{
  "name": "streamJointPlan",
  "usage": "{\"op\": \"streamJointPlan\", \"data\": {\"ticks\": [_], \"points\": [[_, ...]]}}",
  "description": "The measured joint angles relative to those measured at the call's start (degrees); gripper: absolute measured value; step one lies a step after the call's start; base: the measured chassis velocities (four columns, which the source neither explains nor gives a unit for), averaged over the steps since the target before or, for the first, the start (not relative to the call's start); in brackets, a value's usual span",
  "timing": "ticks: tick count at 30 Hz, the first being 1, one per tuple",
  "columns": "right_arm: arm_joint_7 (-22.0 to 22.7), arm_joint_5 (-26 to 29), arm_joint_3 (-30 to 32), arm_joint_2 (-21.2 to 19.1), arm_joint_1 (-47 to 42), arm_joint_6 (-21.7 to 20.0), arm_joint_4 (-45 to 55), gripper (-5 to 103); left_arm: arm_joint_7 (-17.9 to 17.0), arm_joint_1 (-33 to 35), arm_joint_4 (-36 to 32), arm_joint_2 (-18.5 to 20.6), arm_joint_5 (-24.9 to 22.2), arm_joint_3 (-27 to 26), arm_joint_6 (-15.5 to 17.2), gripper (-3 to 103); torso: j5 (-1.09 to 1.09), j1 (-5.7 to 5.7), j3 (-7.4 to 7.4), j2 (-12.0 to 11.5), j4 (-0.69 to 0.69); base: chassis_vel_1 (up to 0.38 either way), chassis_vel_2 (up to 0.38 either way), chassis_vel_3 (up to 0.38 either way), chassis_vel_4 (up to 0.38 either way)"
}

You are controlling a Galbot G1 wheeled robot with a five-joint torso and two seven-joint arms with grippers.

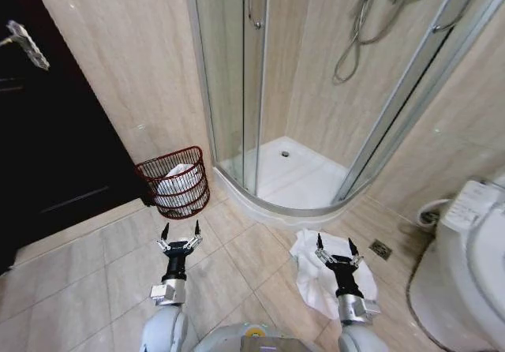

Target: Discard the used towel into the hamper.

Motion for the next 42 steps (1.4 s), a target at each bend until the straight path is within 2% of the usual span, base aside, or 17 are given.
{"op": "streamJointPlan", "data": {"ticks": [11,21,25,33,38,42], "points": [[-0.96,0.60,0.73,0.10,1.50,0.16,-1.22,100,0.01,0.42,0.28,0.23,-0.12,-0.30,-1.12,100,0.03,0.01,0.01,0.00,0.00,-0.161,-0.194,0.154,0.190],[-0.73,1.50,0.81,0.13,2.45,-0.15,-2.10,100,0.05,0.88,0.58,-0.13,-0.12,0.03,-2.01,100,-0.01,0.01,0.01,0.00,0.00,-0.067,-0.072,0.104,0.035],[-0.94,3.04,0.95,-0.48,3.68,-2.70,-4.58,100,0.05,1.37,0.58,-0.09,-0.20,0.01,-2.33,100,-0.02,0.01,0.01,0.00,0.00,0.042,0.034,-0.049,0.002],[-1.99,10.34,0.24,-2.83,6.68,-7.01,-12.28,100,0.01,1.63,0.58,-0.08,-0.55,-0.12,-2.97,100,0.00,0.01,0.01,0.00,-0.02,0.000,0.000,0.000,0.000],[-4.86,9.43,0.04,-3.89,7.97,-8.11,-15.19,100,-0.02,1.69,0.38,-0.17,-0.61,-0.06,-3.04,100,0.01,0.01,0.01,0.00,-0.01,0.000,0.000,0.000,0.000],[-9.95,7.49,-1.03,-7.82,6.45,-10.37,-15.44,100,-0.05,1.76,0.04,-0.23,-0.79,0.00,-3.23,100,0.00,0.01,0.01,0.00,0.00,0.000,0.000,0.000,0.000]]}}
